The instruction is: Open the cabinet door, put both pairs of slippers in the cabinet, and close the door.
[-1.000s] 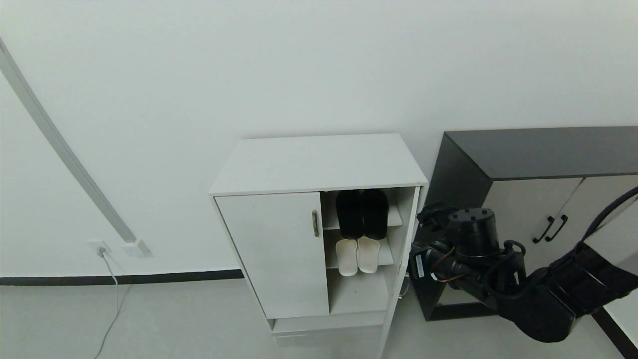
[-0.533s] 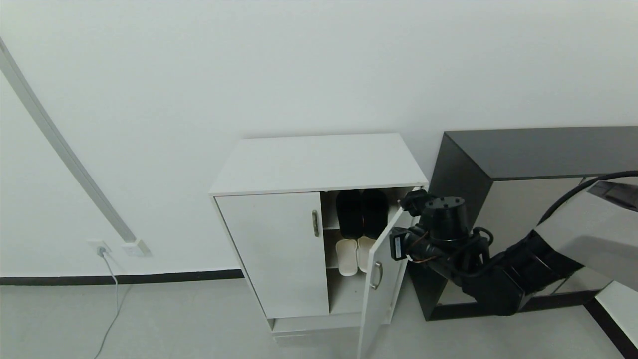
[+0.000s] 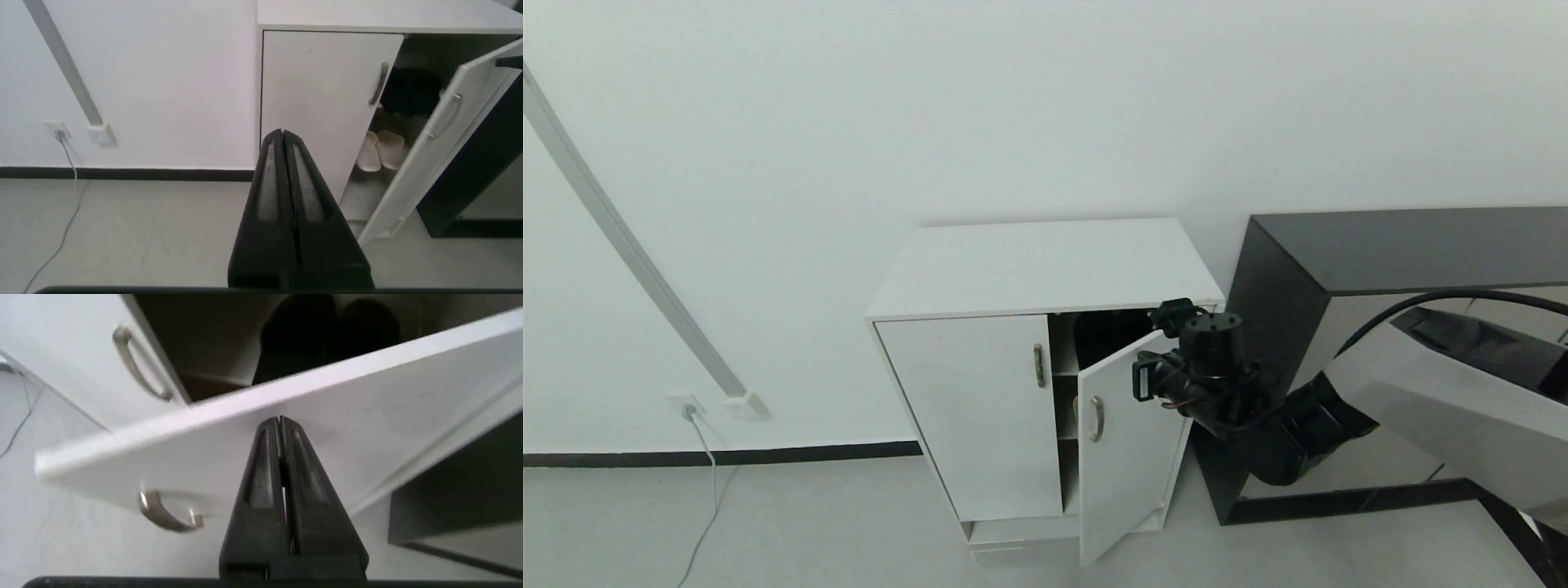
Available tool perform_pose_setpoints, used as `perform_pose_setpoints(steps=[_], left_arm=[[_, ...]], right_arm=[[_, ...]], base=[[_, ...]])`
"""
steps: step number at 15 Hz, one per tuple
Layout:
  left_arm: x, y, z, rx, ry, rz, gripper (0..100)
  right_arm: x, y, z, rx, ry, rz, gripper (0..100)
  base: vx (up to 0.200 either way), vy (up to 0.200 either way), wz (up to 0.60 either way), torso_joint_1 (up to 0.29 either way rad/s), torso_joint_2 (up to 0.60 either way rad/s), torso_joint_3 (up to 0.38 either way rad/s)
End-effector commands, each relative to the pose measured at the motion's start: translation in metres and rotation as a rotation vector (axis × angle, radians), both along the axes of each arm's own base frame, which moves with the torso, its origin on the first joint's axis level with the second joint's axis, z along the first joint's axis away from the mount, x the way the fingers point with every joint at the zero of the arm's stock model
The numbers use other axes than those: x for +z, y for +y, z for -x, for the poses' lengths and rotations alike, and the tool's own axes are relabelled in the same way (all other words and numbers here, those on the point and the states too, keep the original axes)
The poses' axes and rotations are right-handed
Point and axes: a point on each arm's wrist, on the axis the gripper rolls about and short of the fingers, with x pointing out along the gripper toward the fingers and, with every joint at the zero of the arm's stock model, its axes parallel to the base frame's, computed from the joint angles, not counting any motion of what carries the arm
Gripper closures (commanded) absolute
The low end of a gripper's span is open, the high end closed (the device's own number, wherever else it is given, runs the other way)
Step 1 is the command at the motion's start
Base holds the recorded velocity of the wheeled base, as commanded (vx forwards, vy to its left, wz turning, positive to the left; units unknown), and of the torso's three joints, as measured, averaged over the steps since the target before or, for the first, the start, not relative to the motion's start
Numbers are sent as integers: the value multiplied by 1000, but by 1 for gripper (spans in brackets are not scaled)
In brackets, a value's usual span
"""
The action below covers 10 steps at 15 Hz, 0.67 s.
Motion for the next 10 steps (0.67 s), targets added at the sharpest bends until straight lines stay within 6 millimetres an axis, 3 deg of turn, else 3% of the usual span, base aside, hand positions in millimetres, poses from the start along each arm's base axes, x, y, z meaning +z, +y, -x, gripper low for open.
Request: perform_pose_setpoints(steps=[1,7,10], left_arm=[[0,0,0,0,1,0,100],[0,0,0,1,1,0,100],[0,0,0,1,1,0,100]], right_arm=[[-14,7,-13,-2,-1,-1,100],[4,3,-4,-1,-63,-66,100],[12,-9,39,139,-78,-99,100]], base=[[0,0,0,0,0,0],[0,0,0,0,0,0],[0,0,0,0,0,0]])
